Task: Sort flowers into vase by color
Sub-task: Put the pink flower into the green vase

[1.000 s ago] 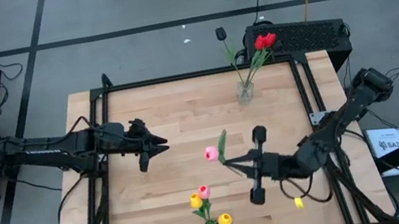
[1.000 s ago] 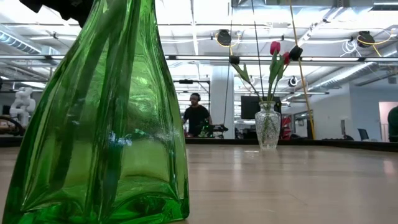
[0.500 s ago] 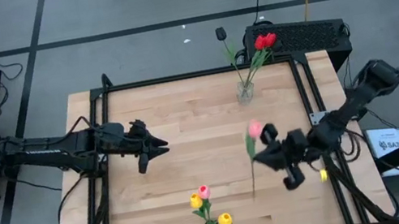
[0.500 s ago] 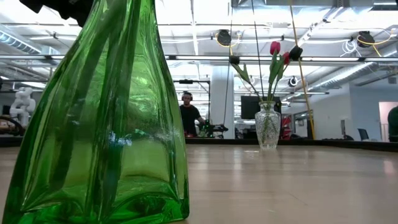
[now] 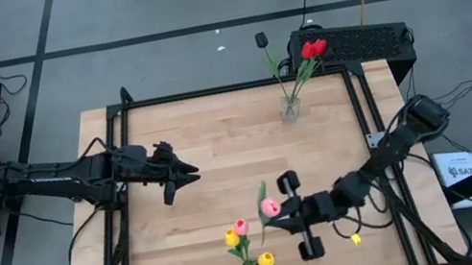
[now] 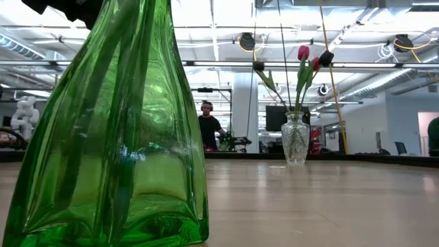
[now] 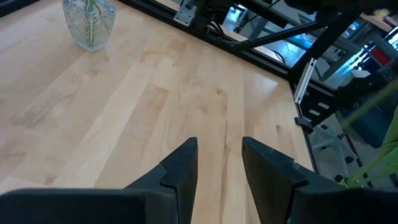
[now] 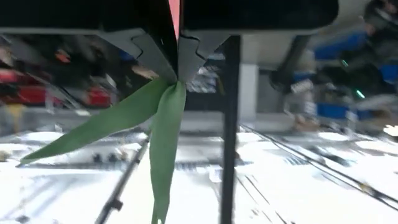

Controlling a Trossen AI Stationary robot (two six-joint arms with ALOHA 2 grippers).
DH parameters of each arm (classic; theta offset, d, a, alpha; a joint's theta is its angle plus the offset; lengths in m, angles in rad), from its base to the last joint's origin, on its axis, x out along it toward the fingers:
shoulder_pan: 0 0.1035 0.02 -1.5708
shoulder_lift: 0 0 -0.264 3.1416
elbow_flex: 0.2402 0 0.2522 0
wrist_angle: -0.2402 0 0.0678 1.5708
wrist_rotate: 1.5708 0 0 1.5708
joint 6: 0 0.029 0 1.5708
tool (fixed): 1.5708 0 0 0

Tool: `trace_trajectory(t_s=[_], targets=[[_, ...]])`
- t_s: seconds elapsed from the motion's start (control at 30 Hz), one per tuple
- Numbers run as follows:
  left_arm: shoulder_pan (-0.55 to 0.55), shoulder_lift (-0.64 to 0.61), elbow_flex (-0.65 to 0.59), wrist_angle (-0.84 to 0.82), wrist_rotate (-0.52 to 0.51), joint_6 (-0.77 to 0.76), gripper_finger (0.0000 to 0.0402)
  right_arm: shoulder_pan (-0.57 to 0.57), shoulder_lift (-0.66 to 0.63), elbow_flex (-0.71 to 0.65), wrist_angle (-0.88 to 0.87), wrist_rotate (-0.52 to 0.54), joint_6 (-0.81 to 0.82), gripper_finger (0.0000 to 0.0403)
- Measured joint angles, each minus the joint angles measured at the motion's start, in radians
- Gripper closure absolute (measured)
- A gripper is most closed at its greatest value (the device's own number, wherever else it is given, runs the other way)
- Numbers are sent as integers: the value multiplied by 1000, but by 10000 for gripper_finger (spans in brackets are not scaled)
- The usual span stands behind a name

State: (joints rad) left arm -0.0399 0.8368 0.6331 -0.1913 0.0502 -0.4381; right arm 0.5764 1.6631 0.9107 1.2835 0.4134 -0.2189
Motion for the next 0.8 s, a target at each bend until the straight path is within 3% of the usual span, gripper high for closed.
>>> trace_trajectory(t_s=[0.2, 0.5, 0.8], targets=[[0, 0, 0, 0, -1, 9, 269, -56, 96, 134, 0, -159, 74, 403], [0, 0, 0, -7, -1, 9, 269, -61, 250, 242, -3, -158, 148, 403], [0, 0, 0, -9, 2, 9, 269, -51, 272, 244, -94, -151, 147, 403]])
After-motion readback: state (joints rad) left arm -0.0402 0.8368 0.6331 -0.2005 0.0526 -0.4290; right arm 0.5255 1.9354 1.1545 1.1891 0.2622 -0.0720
